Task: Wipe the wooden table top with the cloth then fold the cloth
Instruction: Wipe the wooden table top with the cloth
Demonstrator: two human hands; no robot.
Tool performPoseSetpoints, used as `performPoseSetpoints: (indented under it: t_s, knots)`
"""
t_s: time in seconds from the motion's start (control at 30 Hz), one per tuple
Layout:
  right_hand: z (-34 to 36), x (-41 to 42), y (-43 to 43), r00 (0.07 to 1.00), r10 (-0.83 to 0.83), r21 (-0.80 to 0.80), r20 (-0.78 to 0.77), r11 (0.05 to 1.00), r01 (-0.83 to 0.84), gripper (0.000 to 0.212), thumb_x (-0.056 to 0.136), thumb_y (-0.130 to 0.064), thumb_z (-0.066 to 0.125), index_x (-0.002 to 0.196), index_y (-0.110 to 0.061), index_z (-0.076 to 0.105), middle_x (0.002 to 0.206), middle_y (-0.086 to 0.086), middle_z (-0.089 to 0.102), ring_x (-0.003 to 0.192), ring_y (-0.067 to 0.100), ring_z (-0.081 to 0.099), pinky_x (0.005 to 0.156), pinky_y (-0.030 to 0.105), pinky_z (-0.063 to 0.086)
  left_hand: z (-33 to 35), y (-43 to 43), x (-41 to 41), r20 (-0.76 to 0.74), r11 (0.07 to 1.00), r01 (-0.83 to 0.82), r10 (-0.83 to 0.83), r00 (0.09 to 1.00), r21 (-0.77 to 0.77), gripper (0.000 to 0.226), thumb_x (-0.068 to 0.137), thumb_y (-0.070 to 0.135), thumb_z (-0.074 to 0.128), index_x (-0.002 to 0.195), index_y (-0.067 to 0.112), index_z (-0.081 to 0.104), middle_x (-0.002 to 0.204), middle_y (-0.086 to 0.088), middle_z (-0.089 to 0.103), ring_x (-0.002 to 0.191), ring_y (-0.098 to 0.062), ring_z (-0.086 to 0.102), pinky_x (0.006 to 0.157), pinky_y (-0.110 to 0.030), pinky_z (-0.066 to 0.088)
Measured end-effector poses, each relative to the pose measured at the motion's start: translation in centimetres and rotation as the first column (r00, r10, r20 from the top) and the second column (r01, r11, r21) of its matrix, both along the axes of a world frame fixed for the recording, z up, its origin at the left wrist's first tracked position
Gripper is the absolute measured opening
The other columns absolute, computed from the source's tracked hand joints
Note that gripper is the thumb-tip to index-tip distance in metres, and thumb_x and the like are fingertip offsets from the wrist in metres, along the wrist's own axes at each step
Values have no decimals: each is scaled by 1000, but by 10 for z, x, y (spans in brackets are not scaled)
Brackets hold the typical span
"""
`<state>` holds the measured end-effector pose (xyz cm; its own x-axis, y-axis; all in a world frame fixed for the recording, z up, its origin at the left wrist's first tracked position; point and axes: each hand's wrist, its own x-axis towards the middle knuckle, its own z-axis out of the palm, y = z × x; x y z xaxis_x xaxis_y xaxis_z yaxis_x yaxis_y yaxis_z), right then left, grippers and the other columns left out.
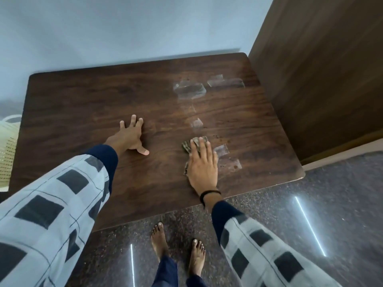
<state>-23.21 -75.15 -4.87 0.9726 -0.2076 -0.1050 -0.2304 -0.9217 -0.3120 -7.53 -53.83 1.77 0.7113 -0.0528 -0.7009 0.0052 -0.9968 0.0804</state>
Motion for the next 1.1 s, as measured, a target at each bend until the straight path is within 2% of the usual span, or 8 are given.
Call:
performPoseSetpoints:
  t_s: [0.1, 0.27, 0.47, 0.57, 0.7, 0.87, 1.0, 1.1]
  knots:
    - [-4, -48, 15, 994, -102, 18, 44, 995, 101, 54, 108, -31, 26, 161, -26, 23, 170, 6, 14, 158, 28, 7, 125, 54, 16, 2, -2, 0, -8, 1000, -14, 14, 1000, -19, 135, 69, 32, 88, 156, 22, -15, 160, 2, -30, 146, -43, -18, 115, -64, 16]
    - [-8, -53, 30, 971, 225, -13, 80, 974, -225, 54, 106, -30, 35, 160, -26, 29, 168, 1, 22, 156, 26, 16, 123, 53, 23, 6, 2, -2, -3, 1000, 2, -2, 1000, -28, 134, 70, 34, 88, 156, 21, -14, 160, 0, -28, 146, -45, -16, 115, -63, 16]
    - [-6, -66, -1, 995, -91, -15, 50, 996, 92, 54, 107, -30, 30, 161, -28, 25, 171, 3, 14, 158, 27, 9, 126, 52, 16, 14, -3, -10, -3, 999, -9, 9, 1000, -47, 132, 72, 30, 87, 156, 21, -14, 160, 2, -29, 146, -42, -18, 116, -62, 16]
    - [-9, -77, 24, 997, 45, 32, 62, 998, -47, 55, 103, -32, 30, 158, -29, 30, 168, 3, 23, 156, 27, 16, 123, 51, 19, 18, -4, -8, -11, 999, -11, 11, 1000, -45, 131, 73, 29, 86, 156, 20, -15, 160, 1, -29, 146, -43, -17, 116, -62, 16]
    - [0, 3, 11, 983, 180, -17, 47, 984, -179, 56, 105, -27, 31, 161, -27, 27, 169, 1, 21, 157, 27, 14, 125, 52, 17, 19, -1, -6, -20, 999, -9, 9, 1000, -40, 131, 73, 30, 86, 156, 20, -15, 160, 1, -29, 146, -42, -18, 117, -61, 15]
    - [-5, 19, 2, 993, -110, 9, 42, 994, 110, 54, 108, -29, 29, 162, -27, 25, 171, 3, 14, 158, 27, 8, 125, 52, 11, 10, -1, -3, -36, 999, 13, -14, 999, -31, 135, 71, 33, 86, 155, 20, -19, 158, 1, -34, 145, -43, -20, 117, -62, 15]
    - [-7, 23, 34, 992, 103, 44, 78, 993, -107, 55, 103, -31, 29, 158, -27, 34, 167, 2, 26, 155, 27, 19, 122, 53, 22, 0, 4, 4, -57, 1000, 2, -3, 998, -25, 138, 71, 35, 87, 153, 20, -22, 155, 0, -38, 144, -45, -22, 116, -63, 14]
    - [-5, 77, 12, 980, 194, -20, 44, 981, -193, 53, 107, -29, 32, 160, -29, 27, 169, -1, 21, 157, 25, 14, 124, 53, 19, -5, 8, 7, -60, 999, 4, -7, 998, -43, 140, 68, 37, 88, 153, 21, -23, 155, 1, -39, 144, -45, -23, 116, -64, 14]
